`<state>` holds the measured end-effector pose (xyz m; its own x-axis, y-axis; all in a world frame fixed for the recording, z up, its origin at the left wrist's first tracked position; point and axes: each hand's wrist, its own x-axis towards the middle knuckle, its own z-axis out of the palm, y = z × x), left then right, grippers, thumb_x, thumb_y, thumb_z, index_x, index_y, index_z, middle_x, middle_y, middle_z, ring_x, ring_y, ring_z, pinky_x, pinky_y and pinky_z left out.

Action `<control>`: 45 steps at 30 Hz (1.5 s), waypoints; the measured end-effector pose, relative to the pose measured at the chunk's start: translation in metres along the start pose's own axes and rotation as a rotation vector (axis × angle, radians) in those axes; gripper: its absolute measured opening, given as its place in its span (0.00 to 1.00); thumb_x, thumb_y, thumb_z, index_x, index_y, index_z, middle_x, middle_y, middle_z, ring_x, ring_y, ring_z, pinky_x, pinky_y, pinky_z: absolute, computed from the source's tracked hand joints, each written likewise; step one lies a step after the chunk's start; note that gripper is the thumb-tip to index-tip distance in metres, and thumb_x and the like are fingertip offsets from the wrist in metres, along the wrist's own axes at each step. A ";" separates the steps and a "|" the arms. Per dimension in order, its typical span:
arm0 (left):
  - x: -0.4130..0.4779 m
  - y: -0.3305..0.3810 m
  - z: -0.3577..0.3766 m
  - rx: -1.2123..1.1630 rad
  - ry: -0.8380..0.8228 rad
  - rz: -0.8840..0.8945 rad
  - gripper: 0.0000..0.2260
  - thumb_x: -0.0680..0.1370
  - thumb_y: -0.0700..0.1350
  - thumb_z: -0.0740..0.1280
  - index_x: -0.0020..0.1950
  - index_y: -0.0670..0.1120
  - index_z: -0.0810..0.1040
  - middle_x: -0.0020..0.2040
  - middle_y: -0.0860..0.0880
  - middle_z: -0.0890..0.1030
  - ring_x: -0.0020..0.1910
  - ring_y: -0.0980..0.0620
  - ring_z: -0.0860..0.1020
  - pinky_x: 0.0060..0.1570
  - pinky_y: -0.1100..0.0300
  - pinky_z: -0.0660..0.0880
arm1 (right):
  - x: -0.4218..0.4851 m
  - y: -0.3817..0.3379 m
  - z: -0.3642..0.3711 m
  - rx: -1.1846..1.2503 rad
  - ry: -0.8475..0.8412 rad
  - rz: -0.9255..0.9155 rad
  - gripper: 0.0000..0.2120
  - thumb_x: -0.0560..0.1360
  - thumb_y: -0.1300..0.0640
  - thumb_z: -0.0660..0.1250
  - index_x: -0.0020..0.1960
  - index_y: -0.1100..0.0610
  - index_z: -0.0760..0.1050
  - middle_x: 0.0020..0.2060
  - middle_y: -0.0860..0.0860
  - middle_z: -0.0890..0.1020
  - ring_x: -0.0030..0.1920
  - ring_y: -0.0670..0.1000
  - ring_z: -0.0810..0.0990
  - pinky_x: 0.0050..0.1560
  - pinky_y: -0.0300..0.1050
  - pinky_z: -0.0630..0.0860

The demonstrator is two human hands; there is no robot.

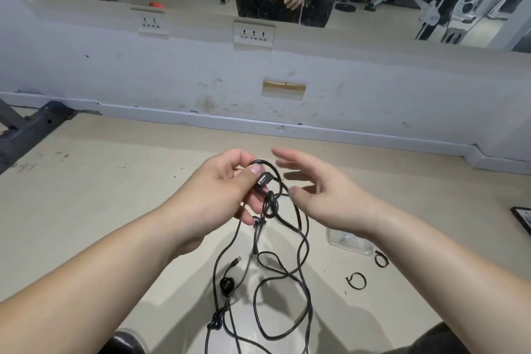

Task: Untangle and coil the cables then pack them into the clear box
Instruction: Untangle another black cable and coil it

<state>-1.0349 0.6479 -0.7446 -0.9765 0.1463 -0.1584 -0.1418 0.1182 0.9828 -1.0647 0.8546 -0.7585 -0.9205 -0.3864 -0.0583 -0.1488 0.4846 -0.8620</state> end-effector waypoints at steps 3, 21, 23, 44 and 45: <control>-0.002 0.000 0.002 0.008 -0.080 0.006 0.08 0.86 0.45 0.62 0.54 0.42 0.78 0.36 0.44 0.82 0.33 0.49 0.78 0.34 0.57 0.77 | -0.001 -0.001 0.005 0.110 -0.145 -0.029 0.12 0.81 0.63 0.62 0.62 0.57 0.79 0.51 0.56 0.85 0.54 0.49 0.82 0.60 0.50 0.77; 0.000 0.008 -0.001 -0.133 -0.030 -0.130 0.11 0.80 0.40 0.66 0.61 0.45 0.79 0.35 0.44 0.78 0.27 0.46 0.72 0.34 0.53 0.77 | -0.003 -0.001 -0.007 -0.330 0.003 0.345 0.29 0.76 0.45 0.73 0.73 0.52 0.70 0.60 0.51 0.82 0.55 0.48 0.82 0.60 0.47 0.79; -0.006 0.010 0.004 -0.147 -0.153 -0.185 0.21 0.69 0.40 0.67 0.62 0.47 0.81 0.41 0.39 0.80 0.29 0.45 0.72 0.32 0.56 0.72 | -0.004 -0.011 -0.001 -0.029 0.005 0.146 0.34 0.74 0.54 0.76 0.76 0.47 0.67 0.65 0.46 0.80 0.63 0.43 0.79 0.69 0.50 0.75; -0.002 -0.006 0.003 0.177 -0.091 0.091 0.13 0.85 0.41 0.64 0.61 0.56 0.82 0.40 0.46 0.85 0.30 0.52 0.77 0.31 0.62 0.75 | -0.006 -0.014 -0.012 0.168 0.063 -0.067 0.08 0.76 0.53 0.76 0.54 0.46 0.85 0.54 0.47 0.81 0.50 0.44 0.82 0.42 0.39 0.79; -0.003 -0.005 0.004 0.174 -0.096 0.096 0.13 0.85 0.42 0.64 0.61 0.57 0.83 0.42 0.45 0.86 0.30 0.52 0.78 0.30 0.62 0.75 | -0.006 -0.013 -0.010 0.109 0.073 -0.120 0.07 0.75 0.53 0.77 0.52 0.46 0.85 0.55 0.46 0.82 0.53 0.42 0.82 0.45 0.36 0.77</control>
<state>-1.0306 0.6504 -0.7495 -0.9630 0.2572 -0.0810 -0.0101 0.2659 0.9640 -1.0607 0.8584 -0.7419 -0.9230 -0.3760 0.0814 -0.2224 0.3488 -0.9105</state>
